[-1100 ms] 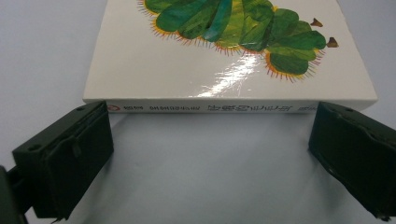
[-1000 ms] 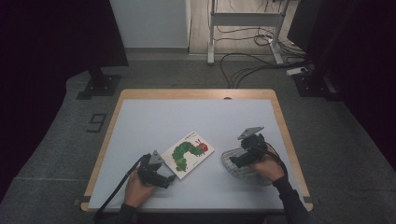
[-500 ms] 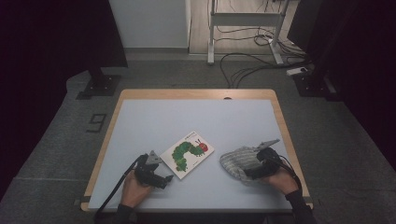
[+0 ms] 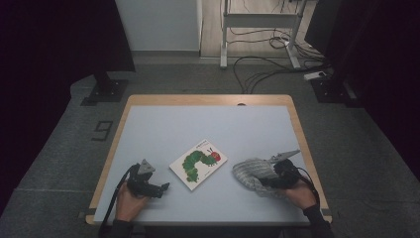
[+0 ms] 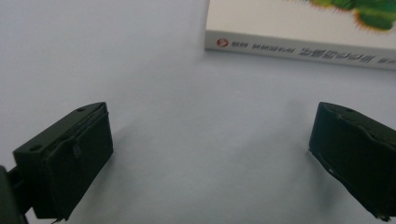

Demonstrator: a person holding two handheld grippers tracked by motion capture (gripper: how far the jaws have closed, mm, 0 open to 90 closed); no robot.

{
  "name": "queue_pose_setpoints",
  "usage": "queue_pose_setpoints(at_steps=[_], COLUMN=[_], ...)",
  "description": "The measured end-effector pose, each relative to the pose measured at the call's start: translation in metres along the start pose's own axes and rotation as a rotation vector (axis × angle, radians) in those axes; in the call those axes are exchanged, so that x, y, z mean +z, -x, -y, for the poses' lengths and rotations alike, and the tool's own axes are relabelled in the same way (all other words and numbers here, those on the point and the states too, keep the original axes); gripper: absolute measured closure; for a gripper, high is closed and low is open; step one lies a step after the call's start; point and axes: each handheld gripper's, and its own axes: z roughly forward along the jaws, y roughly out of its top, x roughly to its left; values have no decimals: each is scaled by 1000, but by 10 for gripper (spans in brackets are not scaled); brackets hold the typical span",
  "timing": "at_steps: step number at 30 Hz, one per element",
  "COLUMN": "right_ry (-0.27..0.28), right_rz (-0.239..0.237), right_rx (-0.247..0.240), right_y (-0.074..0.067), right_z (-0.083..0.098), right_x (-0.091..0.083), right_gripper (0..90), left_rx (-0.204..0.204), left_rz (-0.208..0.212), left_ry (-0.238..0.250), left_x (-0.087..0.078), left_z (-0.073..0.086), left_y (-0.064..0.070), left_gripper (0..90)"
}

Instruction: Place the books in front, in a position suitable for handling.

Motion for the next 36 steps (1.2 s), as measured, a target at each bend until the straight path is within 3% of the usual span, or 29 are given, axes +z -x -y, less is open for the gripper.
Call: queue_pose_setpoints(at_steps=[10, 20, 36], right_ry=[91, 164, 212], right_rz=[61, 65, 57], right_rx=[-41, -54, -90], right_y=[-5, -7, -12], right_z=[-20, -42, -76], right_x=[-23, -35, -22], right_gripper=[653, 653, 653], left_rx=[-7, -9, -5], left_rz=[10, 9, 9], left_ry=[-2, 2, -2], left_x=[0, 1, 0], left_z=[0, 0, 0], left_y=[-2, -1, -2], left_gripper=[0, 0, 0])
